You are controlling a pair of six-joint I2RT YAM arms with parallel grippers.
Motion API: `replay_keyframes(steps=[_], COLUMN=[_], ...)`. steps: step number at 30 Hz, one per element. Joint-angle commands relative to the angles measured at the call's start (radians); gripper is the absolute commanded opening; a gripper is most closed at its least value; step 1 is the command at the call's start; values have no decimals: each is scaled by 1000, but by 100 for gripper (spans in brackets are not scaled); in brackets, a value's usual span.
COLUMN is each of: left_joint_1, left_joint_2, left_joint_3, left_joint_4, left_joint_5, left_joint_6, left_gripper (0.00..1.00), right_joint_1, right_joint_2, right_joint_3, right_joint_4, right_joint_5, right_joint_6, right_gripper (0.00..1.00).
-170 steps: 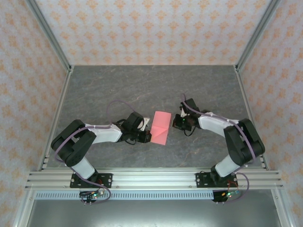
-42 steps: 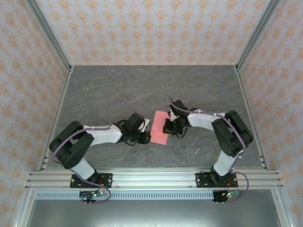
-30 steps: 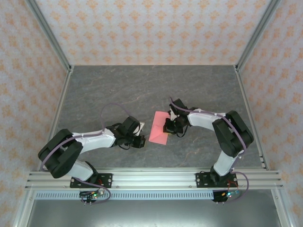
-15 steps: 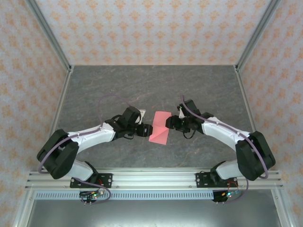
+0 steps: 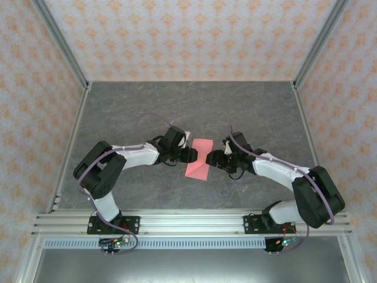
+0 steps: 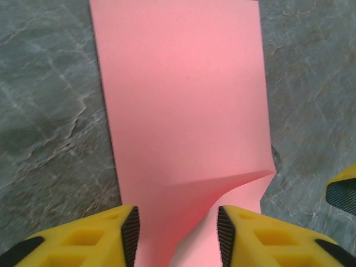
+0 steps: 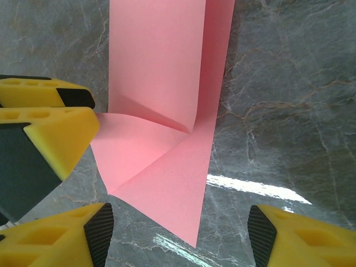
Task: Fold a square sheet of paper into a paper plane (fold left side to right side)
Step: Turn over the paper at the center of the table.
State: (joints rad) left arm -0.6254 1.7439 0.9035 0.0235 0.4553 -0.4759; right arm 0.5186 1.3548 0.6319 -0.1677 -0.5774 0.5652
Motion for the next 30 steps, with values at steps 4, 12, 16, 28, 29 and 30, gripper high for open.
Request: replay_keyframes(steps=[4,12,16,28,29,30], left_joint_1=[9,10,10,12,13,14], left_joint_2=[8,-20,-48,-66,-67,-69], left_joint_3=[29,21,14,2,3,1], left_joint_4=[43,-3,-23,-25,-27,-27], left_joint_5=[40,-5,-26,-45,-47,-48], left_joint_6=[-2,15,26,26,26,26], left_gripper=[29,11,8,7,7,7], right_joint_1=[-1,-11,-12,-10,-11,-11], right_joint_2=[-1,51,75,188,197,210], right_joint_3=[-5,-11,-6,22,28,34], right_joint_4=[48,149,202,316,321,326], right_joint_5=[-18,-54,-85,-161,-164,-166], right_joint_6=[11,44,62,110,111,111], right_gripper=[68,73,74,67,67,65])
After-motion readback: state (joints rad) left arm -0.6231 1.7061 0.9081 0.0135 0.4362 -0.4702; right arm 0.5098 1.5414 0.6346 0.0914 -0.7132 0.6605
